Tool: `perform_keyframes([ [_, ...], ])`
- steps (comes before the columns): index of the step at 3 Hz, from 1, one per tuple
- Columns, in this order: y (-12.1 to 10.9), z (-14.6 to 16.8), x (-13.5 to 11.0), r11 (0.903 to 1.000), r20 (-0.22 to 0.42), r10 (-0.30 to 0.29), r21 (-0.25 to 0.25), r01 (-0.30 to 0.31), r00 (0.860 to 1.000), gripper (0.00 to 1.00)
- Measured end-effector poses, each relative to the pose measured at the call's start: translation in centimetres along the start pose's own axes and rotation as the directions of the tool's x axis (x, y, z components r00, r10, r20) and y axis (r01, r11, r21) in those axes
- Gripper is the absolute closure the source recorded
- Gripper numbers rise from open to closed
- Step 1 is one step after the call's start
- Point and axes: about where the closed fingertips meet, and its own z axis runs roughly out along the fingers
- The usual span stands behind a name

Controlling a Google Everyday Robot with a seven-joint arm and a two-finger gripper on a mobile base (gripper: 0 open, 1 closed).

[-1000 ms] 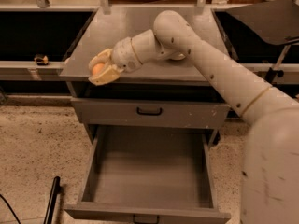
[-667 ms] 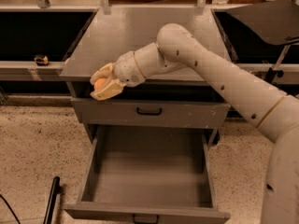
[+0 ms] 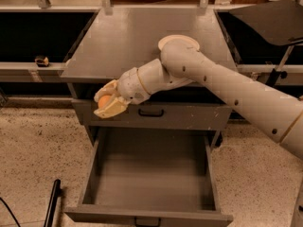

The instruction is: Place orange into middle drawer

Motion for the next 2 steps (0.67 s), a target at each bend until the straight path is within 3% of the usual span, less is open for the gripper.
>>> perform_keyframes([
  [1, -0.6, 0.3, 1.6, 0.9986, 0.022, 0.052, 0.004, -0.052, 0.998, 1.00],
  [2, 0.7, 1.9, 5.8, 0.9932, 0.118, 0.111, 0.021, -0.114, 0.987, 1.00],
])
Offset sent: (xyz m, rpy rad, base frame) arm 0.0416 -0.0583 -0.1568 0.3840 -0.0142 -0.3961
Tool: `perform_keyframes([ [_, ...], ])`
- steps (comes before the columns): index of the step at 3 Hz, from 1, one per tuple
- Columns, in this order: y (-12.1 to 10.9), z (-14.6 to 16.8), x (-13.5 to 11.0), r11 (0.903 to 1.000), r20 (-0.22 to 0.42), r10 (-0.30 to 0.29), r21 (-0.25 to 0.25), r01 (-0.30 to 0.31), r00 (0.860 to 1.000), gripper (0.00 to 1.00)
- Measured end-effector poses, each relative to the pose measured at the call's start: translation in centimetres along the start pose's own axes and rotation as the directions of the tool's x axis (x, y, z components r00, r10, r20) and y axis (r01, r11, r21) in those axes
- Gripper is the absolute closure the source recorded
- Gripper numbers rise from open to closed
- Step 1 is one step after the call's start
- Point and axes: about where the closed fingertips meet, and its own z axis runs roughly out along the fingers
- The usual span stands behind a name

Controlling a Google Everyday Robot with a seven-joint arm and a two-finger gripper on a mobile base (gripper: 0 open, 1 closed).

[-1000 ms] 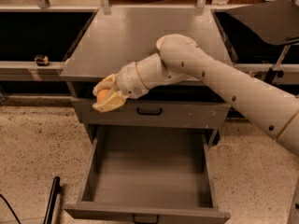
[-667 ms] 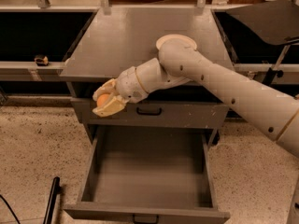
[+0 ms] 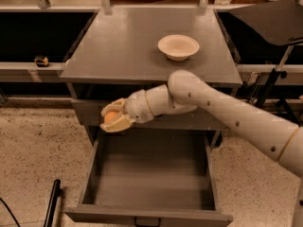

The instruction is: Place orange into middle drawer

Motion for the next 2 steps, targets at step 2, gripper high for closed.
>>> perform_keyframes([
  [2, -1.7, 1.0, 10.2, 0.9701, 0.118, -0.072, 0.239, 0.042, 0.990, 1.00],
])
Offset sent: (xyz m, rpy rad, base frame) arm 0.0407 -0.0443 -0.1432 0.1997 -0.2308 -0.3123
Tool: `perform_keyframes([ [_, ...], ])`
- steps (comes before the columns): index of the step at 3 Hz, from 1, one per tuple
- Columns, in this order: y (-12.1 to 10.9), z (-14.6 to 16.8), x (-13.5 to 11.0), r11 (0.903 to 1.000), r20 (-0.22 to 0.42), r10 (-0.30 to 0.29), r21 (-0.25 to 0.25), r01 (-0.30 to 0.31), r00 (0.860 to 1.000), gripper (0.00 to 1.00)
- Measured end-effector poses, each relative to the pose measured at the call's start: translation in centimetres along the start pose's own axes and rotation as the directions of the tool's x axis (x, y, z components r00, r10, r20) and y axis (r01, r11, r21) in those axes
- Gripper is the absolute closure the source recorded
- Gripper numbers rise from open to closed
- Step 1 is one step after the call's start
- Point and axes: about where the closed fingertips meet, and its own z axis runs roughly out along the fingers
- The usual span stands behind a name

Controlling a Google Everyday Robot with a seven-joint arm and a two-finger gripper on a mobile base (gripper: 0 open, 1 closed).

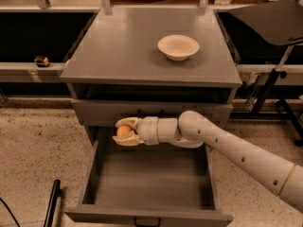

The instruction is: Place orange into middle drawer

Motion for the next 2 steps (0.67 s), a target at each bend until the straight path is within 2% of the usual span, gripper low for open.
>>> perform_keyframes([
  [1, 0.0, 0.3, 0.5, 1.0000, 0.004, -0.006, 0.007, 0.006, 1.000, 1.00],
  [2, 0.4, 2.2, 3.1, 0.9986, 0.015, 0.003, -0.052, -0.002, 1.000, 1.00],
])
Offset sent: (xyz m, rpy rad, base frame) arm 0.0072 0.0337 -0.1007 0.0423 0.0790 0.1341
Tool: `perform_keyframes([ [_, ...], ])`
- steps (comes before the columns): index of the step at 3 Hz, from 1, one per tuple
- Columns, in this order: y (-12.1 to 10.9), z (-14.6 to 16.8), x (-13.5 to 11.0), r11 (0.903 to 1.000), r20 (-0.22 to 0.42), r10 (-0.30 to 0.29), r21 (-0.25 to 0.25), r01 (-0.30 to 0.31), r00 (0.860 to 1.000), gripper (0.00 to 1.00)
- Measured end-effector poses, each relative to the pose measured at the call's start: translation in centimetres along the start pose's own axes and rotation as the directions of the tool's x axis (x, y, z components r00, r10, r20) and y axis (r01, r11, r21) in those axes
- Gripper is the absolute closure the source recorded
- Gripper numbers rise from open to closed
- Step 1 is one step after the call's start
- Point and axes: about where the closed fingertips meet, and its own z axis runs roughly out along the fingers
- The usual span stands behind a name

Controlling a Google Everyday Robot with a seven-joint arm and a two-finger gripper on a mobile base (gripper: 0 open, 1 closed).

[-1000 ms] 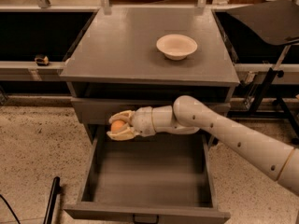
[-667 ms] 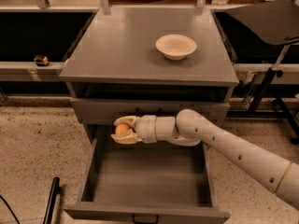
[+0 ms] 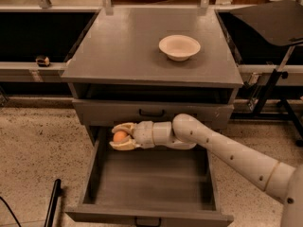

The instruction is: Place orange into middle drawer

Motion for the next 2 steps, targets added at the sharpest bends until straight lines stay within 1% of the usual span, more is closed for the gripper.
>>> perform_keyframes([
  [1, 1.7, 3.0, 5.9, 0.9995, 0.019, 0.025, -0.021, -0.025, 1.000, 1.00],
  [2, 3.0, 5.3, 11.1, 0.9995, -0.028, 0.001, -0.032, -0.002, 1.000, 1.00],
])
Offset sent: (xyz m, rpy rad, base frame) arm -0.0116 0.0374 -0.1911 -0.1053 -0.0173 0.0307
